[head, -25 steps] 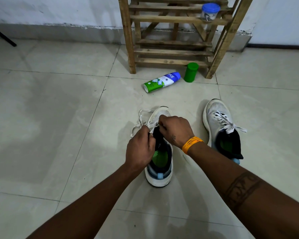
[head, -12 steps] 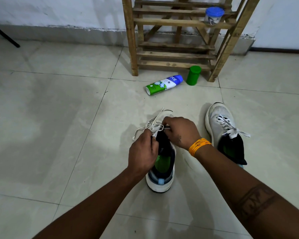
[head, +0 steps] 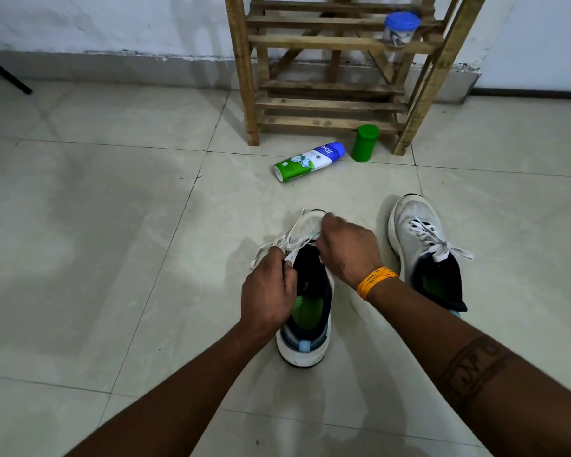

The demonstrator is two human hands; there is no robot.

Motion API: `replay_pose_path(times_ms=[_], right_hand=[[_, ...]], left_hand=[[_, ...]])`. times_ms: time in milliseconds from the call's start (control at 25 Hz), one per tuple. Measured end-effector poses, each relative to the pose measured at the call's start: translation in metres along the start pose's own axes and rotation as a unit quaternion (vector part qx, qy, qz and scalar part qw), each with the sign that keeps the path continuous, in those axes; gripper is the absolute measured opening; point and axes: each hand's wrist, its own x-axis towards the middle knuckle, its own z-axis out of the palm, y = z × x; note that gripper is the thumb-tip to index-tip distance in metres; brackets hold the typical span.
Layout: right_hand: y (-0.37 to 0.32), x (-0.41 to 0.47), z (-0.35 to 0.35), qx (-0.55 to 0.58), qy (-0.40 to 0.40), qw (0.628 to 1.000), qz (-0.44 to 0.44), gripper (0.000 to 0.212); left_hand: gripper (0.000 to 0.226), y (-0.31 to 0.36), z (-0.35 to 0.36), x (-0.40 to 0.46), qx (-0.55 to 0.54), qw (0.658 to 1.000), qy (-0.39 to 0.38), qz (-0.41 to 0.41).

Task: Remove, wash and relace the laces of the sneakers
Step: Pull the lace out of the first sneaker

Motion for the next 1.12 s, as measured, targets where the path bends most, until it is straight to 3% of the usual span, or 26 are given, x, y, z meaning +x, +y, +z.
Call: replay_pose_path(times_ms=[80, 120, 280, 400, 480, 600, 680, 840, 960, 1040, 1120], right_hand=[[0.018, 0.002, -0.003, 0.069, 0.035, 0.983, 0.166, 0.019], [0.023, 0.001, -0.004, 0.089, 0.036, 0.977, 0.192, 0.022], [-0.005, -0.004, -0.007, 0.103, -0.061, 0.992, 0.047, 0.039], [-0.014, -0.002, 0.001, 0.062, -0.091, 0.993, -0.033, 0.022], [-0.006, 0.003, 0.0, 0.056, -0.078, 0.995, -0.017, 0.017], [0.024, 0.012, -0.011, 0.122, 0.006, 0.976, 0.18, 0.025], [0.037, 0.012, -0.015, 0.129, 0.013, 0.963, 0.235, 0.022], [0.013, 0.001, -0.019, 0.098, -0.065, 0.992, 0.042, 0.04], [-0.009, 0.0, -0.006, 0.057, -0.08, 0.994, -0.057, 0.021], [-0.01, -0.001, 0.001, 0.047, -0.039, 0.998, -0.031, 0.014], [0.009, 0.0, 0.003, 0.091, 0.033, 0.989, 0.111, 0.014]], left_hand=[[0.019, 0.001, 0.0, -0.001, 0.0, 1.0, 0.001, -0.012], [0.018, 0.001, 0.0, -0.001, -0.001, 1.0, 0.001, -0.015], [0.019, 0.002, 0.002, -0.001, -0.002, 1.0, 0.002, 0.008], [0.019, 0.0, 0.003, 0.0, 0.0, 1.0, 0.001, 0.006], [0.017, 0.0, 0.002, -0.001, 0.001, 1.0, -0.001, 0.0], [0.016, 0.002, 0.002, -0.001, 0.012, 1.0, -0.012, -0.007], [0.017, 0.002, 0.001, 0.0, 0.017, 1.0, -0.011, -0.004], [0.018, 0.004, 0.002, -0.001, 0.017, 1.0, -0.014, 0.003], [0.019, 0.006, 0.003, -0.003, 0.017, 1.0, 0.001, 0.002], [0.018, 0.004, 0.004, -0.005, 0.011, 1.0, 0.011, -0.011], [0.016, 0.003, 0.004, -0.006, 0.003, 0.999, 0.012, -0.03]])
